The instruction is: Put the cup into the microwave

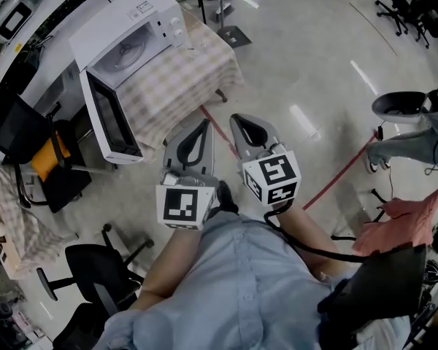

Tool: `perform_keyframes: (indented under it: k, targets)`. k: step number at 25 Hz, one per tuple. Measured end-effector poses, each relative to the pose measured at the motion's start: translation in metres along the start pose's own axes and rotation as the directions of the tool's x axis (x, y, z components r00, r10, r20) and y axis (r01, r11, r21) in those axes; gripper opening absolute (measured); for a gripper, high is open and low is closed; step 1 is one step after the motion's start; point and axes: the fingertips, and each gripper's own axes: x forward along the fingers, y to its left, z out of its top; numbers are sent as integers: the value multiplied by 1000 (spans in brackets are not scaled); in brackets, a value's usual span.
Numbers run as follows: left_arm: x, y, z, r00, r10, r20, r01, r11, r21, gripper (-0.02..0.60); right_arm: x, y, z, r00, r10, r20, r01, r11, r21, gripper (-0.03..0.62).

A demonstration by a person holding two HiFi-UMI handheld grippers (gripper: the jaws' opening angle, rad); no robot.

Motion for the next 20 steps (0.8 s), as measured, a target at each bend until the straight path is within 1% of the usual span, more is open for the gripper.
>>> perform_keyframes:
  k: [2,6,10,14,17,20]
  targets:
    - [8,16,2,1000,7,28,-7,1000,-6,5,17,-2,7,1000,-4,1,4,1000,-7,2]
    - [20,42,6,1000,-6,24,6,1000,-5,5,50,1,16,1000,-2,-4,2,1000,-9,2]
    - [29,63,4,999,1,46,0,1000,-23,5,70,8,17,1000,7,-23,-8,1000,-27,2]
    - [34,69,1,1000,-14,27,15,999,-36,5,79,3,22,1000,-7,-28,6,999,-32,2]
    - [41,74,2,999,-12,35,13,999,-41,5,83,-2,27,1000,-14,-28,13,999,-44,2]
    - [50,76,-2,1000,-15,17,15,999,-44,5,88,-9,29,1000,-18,-20,17,999,-50,2]
